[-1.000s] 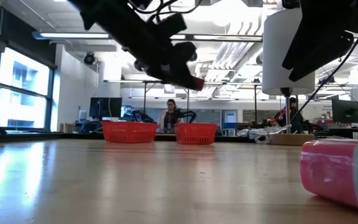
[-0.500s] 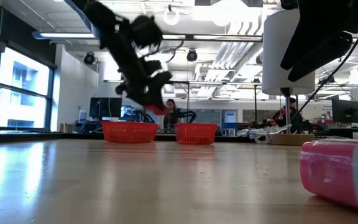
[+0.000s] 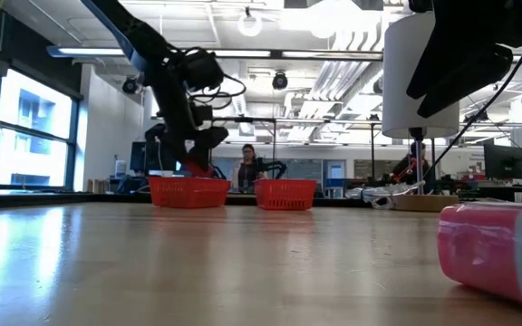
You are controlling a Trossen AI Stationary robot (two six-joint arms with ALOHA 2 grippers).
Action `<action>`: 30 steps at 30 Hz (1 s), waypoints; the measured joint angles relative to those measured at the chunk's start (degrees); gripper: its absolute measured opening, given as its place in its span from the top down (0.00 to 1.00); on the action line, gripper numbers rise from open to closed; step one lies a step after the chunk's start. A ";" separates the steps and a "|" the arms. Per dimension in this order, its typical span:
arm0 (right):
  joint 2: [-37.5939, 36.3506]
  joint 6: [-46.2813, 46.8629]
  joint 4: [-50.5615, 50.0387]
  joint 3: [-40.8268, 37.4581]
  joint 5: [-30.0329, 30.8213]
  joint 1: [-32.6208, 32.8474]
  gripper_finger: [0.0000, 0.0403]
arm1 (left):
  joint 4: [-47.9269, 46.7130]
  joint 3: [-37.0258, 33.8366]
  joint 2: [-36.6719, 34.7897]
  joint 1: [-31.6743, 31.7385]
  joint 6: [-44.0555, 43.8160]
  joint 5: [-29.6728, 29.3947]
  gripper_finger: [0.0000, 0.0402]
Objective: Pick & Place Office items
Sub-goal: Put the red charger adapter into the left red bin, then put the pink charger adapter into the left red bin
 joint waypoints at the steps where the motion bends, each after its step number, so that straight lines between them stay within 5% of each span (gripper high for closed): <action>1: 0.00 0.00 0.01 0.00 0.02 0.00 0.26 | 0.14 0.00 0.14 0.30 -0.10 -0.10 0.50; 10: 0.00 -0.01 0.90 0.00 -0.25 0.00 0.26 | -0.17 0.00 3.08 2.54 -0.41 2.05 0.50; 18: 0.00 -0.01 1.59 0.00 -0.61 0.00 0.26 | -0.37 0.00 4.09 1.88 -0.38 1.90 0.31; 30: 0.00 -0.73 3.00 0.00 -0.71 0.04 0.26 | -0.28 0.02 3.25 -1.17 3.97 -2.23 0.29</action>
